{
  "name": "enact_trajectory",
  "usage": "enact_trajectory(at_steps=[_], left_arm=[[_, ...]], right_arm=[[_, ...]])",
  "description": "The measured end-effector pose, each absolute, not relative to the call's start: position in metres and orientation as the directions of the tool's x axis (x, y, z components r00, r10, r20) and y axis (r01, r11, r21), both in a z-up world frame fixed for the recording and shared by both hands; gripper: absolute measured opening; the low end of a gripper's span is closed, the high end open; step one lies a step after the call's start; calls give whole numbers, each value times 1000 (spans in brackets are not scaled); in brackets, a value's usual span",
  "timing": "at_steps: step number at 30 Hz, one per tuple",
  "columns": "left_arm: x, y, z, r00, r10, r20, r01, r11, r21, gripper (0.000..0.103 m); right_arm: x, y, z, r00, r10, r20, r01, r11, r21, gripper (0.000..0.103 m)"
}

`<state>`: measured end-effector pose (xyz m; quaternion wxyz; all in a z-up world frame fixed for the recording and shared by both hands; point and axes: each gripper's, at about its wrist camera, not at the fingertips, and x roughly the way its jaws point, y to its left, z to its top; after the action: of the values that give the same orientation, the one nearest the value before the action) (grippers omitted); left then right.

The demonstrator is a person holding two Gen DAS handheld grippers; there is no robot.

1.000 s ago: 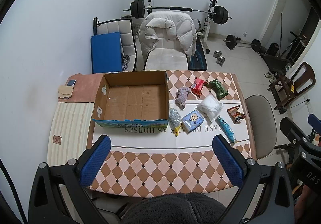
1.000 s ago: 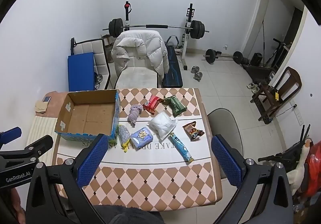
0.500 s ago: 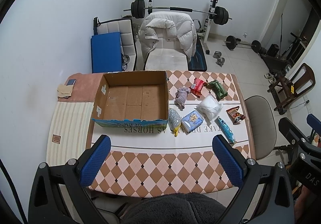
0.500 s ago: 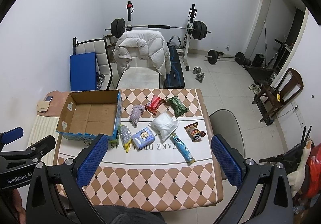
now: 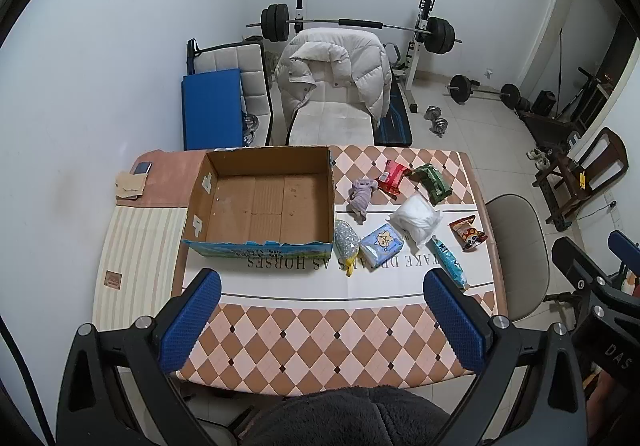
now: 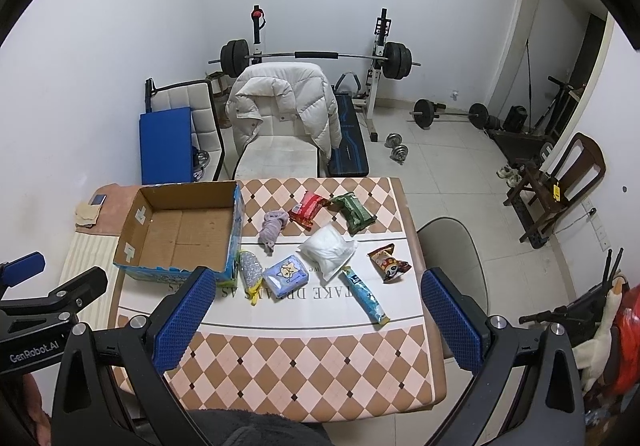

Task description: Organize soft objects

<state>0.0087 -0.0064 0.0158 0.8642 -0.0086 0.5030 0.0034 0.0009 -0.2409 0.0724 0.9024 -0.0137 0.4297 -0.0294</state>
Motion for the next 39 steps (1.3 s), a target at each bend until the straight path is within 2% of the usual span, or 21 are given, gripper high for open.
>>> enact_trajectory(at_steps=[10, 39], left_arm=[[17, -13, 36, 502, -4, -865, -19, 1000, -15, 103], [13, -11, 40, 508, -3, -861, -19, 1000, -15, 103]], right_arm=[[0, -243, 72, 634, -66, -770, 41, 998, -52, 103], [-2, -248, 77, 639, -58, -767, 34, 998, -47, 103]])
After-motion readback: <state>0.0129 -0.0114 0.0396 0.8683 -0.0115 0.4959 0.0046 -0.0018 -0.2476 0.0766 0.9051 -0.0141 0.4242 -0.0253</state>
